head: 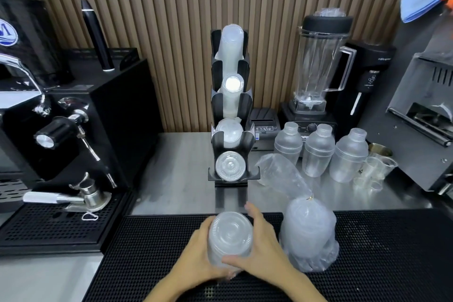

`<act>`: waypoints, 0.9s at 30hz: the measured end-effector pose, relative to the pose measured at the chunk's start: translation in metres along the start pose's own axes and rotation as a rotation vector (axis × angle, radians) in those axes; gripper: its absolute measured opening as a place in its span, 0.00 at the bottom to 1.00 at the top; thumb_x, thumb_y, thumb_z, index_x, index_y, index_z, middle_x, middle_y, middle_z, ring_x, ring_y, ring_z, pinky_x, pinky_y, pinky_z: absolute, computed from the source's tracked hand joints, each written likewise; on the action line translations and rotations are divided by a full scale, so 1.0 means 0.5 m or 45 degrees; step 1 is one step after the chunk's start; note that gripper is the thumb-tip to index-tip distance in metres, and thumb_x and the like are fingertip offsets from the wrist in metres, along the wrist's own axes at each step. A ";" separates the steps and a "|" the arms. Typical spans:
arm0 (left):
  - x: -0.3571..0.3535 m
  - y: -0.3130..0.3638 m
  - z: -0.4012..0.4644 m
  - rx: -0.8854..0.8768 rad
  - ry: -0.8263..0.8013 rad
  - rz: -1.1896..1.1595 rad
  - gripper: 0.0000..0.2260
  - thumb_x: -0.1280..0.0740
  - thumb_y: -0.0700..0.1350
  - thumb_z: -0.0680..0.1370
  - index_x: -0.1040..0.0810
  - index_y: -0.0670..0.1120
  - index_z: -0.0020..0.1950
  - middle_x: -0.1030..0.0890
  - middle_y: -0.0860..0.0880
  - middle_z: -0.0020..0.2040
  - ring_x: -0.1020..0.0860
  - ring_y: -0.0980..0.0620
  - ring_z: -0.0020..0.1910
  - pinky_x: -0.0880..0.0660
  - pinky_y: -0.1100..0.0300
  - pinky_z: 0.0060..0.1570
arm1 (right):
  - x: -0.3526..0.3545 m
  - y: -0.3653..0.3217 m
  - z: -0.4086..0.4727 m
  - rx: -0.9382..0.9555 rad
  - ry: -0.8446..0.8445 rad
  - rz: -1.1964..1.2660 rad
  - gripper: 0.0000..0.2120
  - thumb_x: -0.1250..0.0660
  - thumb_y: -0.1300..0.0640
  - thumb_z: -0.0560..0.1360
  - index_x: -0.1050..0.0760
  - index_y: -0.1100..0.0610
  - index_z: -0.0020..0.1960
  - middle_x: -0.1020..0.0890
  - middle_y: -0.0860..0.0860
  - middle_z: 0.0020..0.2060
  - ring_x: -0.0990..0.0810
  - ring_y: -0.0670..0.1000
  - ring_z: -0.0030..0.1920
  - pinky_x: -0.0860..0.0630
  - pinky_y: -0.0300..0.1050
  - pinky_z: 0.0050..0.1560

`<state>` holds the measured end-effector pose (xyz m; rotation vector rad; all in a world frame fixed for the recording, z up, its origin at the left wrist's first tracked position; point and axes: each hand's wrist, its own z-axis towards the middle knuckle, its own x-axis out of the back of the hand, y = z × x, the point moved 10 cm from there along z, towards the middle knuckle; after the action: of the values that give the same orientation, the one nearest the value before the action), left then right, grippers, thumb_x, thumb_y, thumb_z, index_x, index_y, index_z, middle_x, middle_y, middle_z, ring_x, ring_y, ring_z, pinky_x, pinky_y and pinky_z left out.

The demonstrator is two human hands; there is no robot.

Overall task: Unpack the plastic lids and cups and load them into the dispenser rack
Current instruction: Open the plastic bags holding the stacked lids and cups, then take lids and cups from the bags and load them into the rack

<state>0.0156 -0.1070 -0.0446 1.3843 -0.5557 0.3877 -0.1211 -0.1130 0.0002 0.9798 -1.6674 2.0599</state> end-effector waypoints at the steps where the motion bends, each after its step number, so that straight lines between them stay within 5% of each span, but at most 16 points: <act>1: -0.003 0.004 0.005 0.028 0.046 -0.024 0.47 0.17 0.53 0.51 0.36 0.59 0.66 0.24 0.59 0.60 0.24 0.61 0.58 0.25 0.59 0.59 | -0.005 -0.006 0.010 0.010 -0.042 0.018 0.53 0.24 0.42 0.57 0.52 0.47 0.71 0.39 0.39 0.58 0.38 0.43 0.63 0.42 0.33 0.60; 6: -0.042 0.014 0.034 0.089 -0.008 -0.162 0.42 0.18 0.48 0.52 0.30 0.56 0.63 0.20 0.57 0.57 0.22 0.60 0.57 0.23 0.58 0.57 | 0.005 0.032 0.040 -0.080 0.076 0.033 0.49 0.25 0.42 0.54 0.43 0.51 0.69 0.34 0.42 0.62 0.35 0.44 0.65 0.35 0.41 0.67; 10: -0.052 -0.001 0.042 0.190 -0.316 0.022 0.49 0.20 0.46 0.55 0.42 0.55 0.71 0.28 0.58 0.64 0.28 0.61 0.63 0.30 0.60 0.66 | -0.005 0.054 0.042 -0.166 0.101 0.000 0.48 0.26 0.37 0.49 0.37 0.52 0.64 0.27 0.46 0.60 0.27 0.49 0.61 0.28 0.49 0.60; 13: -0.019 0.025 0.063 0.263 -0.445 0.277 0.52 0.22 0.43 0.62 0.53 0.43 0.75 0.34 0.48 0.69 0.31 0.52 0.67 0.34 0.65 0.65 | -0.002 0.046 0.043 -0.178 0.078 -0.037 0.56 0.27 0.37 0.51 0.47 0.52 0.71 0.34 0.44 0.67 0.33 0.49 0.67 0.34 0.48 0.66; 17: -0.026 0.141 0.097 -0.040 -0.512 0.641 0.52 0.22 0.43 0.62 0.53 0.50 0.75 0.44 0.49 0.74 0.40 0.48 0.72 0.38 0.56 0.71 | -0.010 0.037 0.046 -0.160 -0.020 -0.045 0.65 0.27 0.36 0.48 0.59 0.52 0.74 0.38 0.50 0.70 0.36 0.50 0.69 0.36 0.45 0.68; 22: -0.090 0.149 0.121 -0.076 -0.810 0.930 0.53 0.20 0.44 0.61 0.52 0.56 0.74 0.37 0.47 0.69 0.35 0.43 0.66 0.32 0.46 0.65 | -0.021 0.079 0.024 -0.281 -0.319 0.030 0.71 0.20 0.46 0.50 0.69 0.56 0.73 0.58 0.49 0.73 0.54 0.47 0.74 0.45 0.44 0.74; 27: -0.087 0.170 0.133 -0.226 -0.723 0.915 0.44 0.20 0.49 0.60 0.41 0.56 0.70 0.34 0.45 0.60 0.32 0.43 0.60 0.28 0.48 0.61 | 0.054 0.099 0.038 -0.367 -0.091 0.162 0.46 0.35 0.70 0.64 0.59 0.55 0.72 0.45 0.56 0.72 0.41 0.49 0.69 0.41 0.34 0.63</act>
<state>-0.0770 -0.1564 0.0051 1.0783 -1.5352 0.4995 -0.1656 -0.1488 -0.0157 0.8800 -2.0414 1.8070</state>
